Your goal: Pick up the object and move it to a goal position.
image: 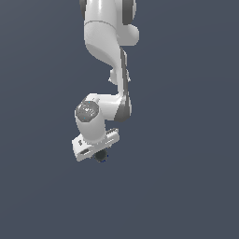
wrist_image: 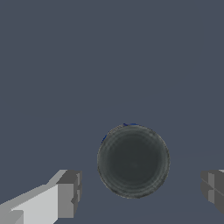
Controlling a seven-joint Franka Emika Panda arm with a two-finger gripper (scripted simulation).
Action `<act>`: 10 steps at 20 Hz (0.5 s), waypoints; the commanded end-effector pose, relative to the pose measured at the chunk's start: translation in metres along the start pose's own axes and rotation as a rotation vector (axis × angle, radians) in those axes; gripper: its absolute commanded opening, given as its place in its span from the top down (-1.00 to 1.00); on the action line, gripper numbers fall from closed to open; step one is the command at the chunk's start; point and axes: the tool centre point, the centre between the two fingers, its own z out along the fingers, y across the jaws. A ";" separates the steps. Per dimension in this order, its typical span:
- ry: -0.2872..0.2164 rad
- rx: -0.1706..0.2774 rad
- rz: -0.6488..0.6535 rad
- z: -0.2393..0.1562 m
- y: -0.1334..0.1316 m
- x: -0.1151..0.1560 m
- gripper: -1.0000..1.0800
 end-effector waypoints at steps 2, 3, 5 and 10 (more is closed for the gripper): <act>0.000 0.000 -0.001 0.008 0.000 0.000 -0.92; 0.000 0.000 -0.001 0.012 0.000 0.000 -0.92; 0.000 0.000 -0.002 0.022 -0.001 0.000 -0.92; 0.000 0.000 -0.004 0.045 -0.001 -0.001 -0.92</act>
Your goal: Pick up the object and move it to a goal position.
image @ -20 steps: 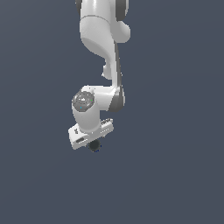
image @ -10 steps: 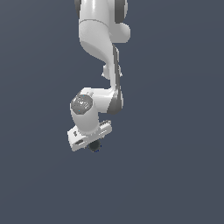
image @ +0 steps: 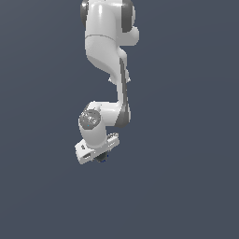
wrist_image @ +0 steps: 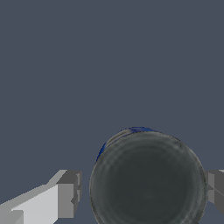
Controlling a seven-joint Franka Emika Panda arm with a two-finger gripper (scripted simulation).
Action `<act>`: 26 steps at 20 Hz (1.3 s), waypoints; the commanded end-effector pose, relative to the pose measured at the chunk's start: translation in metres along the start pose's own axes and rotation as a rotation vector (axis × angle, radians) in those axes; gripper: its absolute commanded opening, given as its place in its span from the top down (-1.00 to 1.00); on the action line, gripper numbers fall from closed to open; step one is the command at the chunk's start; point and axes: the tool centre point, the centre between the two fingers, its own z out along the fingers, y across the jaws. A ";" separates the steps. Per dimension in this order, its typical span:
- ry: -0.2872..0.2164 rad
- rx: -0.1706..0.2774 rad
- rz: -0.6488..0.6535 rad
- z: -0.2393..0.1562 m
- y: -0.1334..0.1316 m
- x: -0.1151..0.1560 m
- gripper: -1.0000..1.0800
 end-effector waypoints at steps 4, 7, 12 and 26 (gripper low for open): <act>0.001 -0.001 -0.001 0.010 0.001 0.001 -0.92; 0.001 -0.001 -0.001 0.009 0.001 0.001 1.00; 0.001 -0.001 -0.001 0.009 0.001 0.001 1.00; 0.000 -0.001 -0.001 -0.025 0.013 -0.006 1.00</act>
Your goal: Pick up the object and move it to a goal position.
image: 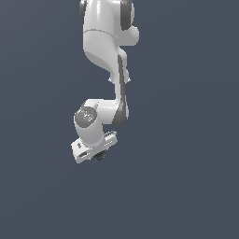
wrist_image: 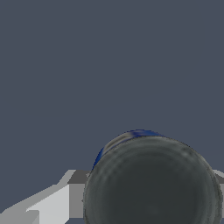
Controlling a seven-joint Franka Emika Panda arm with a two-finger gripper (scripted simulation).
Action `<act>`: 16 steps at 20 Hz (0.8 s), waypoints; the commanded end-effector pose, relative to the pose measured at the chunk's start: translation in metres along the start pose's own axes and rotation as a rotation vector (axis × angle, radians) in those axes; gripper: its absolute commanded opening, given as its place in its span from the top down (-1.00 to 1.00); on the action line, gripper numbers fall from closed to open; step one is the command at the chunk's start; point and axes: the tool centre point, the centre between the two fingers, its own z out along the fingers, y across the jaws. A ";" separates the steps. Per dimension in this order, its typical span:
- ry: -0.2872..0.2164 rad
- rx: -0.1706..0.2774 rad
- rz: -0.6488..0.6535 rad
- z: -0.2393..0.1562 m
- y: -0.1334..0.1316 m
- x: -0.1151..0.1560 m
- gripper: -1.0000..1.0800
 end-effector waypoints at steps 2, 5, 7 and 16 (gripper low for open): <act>0.002 -0.002 0.001 -0.026 0.009 -0.005 1.00; 0.002 -0.002 0.001 -0.054 0.019 -0.010 1.00; 0.002 -0.002 0.000 -0.073 0.025 -0.014 1.00; 0.002 -0.002 0.000 -0.132 0.047 -0.024 1.00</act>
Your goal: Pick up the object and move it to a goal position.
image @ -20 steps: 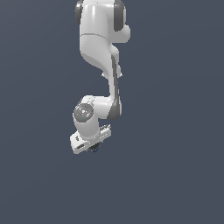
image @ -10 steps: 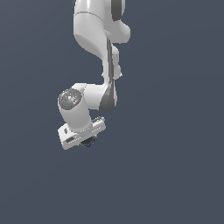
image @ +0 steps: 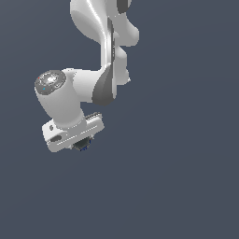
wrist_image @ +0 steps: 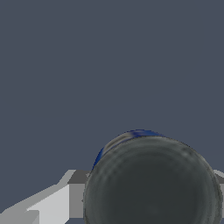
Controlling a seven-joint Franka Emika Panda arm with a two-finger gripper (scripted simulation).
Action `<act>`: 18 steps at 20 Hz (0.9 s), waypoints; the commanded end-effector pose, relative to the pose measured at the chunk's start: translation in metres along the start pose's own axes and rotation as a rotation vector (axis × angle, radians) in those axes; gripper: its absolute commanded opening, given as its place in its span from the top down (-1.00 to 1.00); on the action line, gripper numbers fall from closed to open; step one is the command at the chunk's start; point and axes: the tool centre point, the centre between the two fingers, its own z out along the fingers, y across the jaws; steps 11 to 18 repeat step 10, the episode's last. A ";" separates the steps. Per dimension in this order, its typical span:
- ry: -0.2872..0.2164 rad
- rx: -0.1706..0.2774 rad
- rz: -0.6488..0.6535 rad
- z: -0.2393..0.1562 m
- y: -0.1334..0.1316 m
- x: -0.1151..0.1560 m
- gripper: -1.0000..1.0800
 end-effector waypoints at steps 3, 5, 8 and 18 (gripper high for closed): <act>0.000 0.001 -0.001 -0.015 0.005 -0.002 1.00; 0.000 0.001 -0.001 -0.016 0.006 -0.002 1.00; 0.000 0.001 -0.001 -0.014 0.006 -0.001 1.00; 0.000 0.001 -0.001 -0.012 0.005 -0.001 1.00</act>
